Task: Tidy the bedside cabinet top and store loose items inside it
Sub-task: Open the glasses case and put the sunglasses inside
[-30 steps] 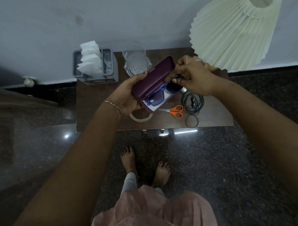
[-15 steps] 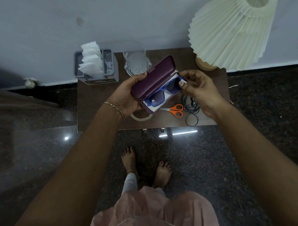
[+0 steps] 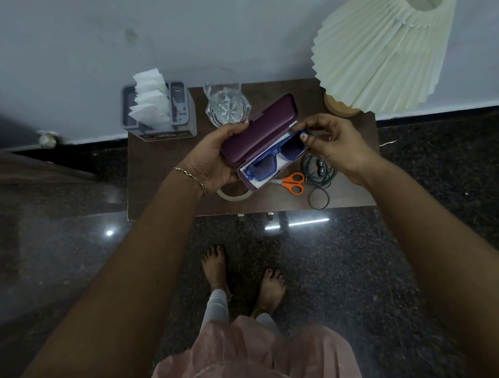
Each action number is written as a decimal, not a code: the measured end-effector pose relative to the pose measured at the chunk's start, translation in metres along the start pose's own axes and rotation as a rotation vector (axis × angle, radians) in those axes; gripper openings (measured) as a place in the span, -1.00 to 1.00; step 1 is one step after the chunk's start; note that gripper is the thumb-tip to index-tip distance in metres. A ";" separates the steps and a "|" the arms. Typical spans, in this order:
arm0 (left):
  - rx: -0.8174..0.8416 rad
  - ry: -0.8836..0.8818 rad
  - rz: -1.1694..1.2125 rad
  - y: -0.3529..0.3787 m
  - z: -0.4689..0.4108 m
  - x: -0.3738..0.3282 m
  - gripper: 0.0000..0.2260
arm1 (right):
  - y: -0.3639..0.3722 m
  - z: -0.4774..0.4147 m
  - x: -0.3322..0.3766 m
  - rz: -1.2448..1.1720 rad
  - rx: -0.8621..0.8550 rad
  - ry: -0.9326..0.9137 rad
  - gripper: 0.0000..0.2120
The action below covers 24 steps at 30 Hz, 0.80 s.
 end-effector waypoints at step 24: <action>-0.024 0.375 -0.646 0.022 0.013 0.000 -0.42 | 0.039 0.009 -0.021 -0.576 -0.026 0.531 -0.54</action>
Point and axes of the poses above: each hand's wrist, its own z-axis away from the middle knuckle, its own y-axis out of the palm, x = y × z, the point moved 7 cm from there along -z, towards the middle knuckle, and after that the axes turned 1 degree about x, right-handed, at the moved point
